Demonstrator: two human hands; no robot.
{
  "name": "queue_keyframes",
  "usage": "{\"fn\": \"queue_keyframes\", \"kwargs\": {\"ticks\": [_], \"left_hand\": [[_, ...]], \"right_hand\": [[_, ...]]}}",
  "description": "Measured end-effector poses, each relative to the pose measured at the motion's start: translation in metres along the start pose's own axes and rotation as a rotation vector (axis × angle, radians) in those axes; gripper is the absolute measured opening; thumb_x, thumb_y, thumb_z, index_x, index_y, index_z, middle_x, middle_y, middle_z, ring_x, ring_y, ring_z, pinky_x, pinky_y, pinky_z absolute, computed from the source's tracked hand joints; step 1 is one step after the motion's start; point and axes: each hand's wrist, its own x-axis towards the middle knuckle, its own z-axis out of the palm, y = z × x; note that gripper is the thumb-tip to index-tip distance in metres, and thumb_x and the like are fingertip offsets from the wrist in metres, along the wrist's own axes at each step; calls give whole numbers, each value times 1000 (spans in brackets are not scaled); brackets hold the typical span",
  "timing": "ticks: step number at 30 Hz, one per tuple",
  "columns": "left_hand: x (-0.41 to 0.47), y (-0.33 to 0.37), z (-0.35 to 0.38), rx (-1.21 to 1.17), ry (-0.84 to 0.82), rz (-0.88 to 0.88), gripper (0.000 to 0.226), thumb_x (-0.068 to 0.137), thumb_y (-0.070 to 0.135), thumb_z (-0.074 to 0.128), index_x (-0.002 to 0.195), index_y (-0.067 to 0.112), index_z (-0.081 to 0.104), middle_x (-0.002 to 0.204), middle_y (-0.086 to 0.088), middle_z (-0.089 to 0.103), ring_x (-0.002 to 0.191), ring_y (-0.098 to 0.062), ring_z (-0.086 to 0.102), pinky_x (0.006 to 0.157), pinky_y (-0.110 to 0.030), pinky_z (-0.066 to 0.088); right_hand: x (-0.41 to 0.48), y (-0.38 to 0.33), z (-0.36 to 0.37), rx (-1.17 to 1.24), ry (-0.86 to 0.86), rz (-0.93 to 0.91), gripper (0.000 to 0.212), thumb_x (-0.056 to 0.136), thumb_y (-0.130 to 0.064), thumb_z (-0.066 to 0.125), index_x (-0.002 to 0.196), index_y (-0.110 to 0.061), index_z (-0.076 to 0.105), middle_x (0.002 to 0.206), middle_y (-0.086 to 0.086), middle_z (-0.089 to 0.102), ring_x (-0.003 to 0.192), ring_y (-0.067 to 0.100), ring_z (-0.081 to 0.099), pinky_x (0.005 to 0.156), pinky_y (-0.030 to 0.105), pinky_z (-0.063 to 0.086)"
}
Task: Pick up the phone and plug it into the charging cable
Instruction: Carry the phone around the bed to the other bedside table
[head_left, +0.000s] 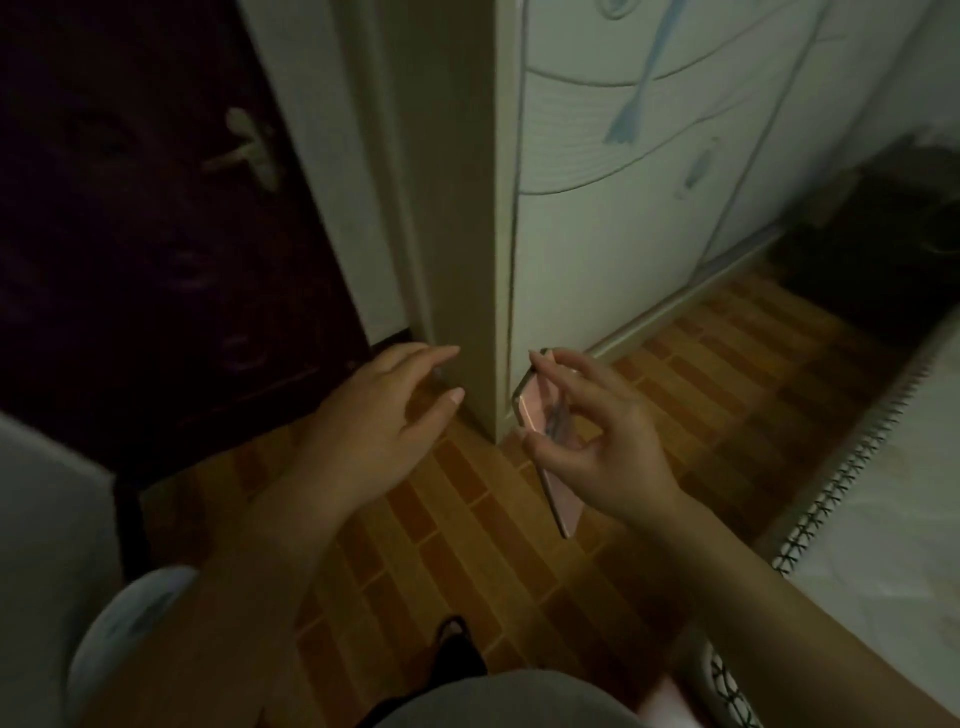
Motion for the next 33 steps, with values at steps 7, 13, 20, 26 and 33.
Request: {"fn": "queue_keyframes", "kwargs": {"ticks": [7,13,20,26,33], "left_hand": [[174,22,50,-41,-238,341,43,89,43,45,131,34,45,137,6,47,116,-11,46,86,-25,37],[297,82,122,-54,-390,572,46,89,48,42,133,35,41,137,8,48,119,-11,47,93,-30,40],[443,175,207,-93,-413,682,46,90,51,40,132,36,41,136,7,50,119,-12,49,95,-36,45],[549,245,270,-127,-443,737,47,89,52,39,133,36,41,137,7,49,120,-12,47,94,-31,41],[684,292,340,-140,-474,767,49,89,56,36,133,37,39,135,5,50,119,-13,48,94,-36,44]], "right_hand": [[59,67,-47,-141,257,234,60,76,-49,61,133,-40,41,140,-5,42,126,11,40,92,46,50],[87,138,-118,-263,456,364,61,78,-42,67,133,-39,41,138,-8,42,127,8,40,93,42,50],[151,241,-234,-332,573,409,61,78,-39,67,133,-35,42,139,-3,44,125,10,43,93,39,50],[203,321,-326,-385,604,450,64,76,-34,70,133,-34,41,139,-2,43,126,13,43,93,43,50],[274,426,-409,-408,665,470,64,76,-31,72,133,-30,43,134,-9,43,123,5,43,92,20,47]]}}
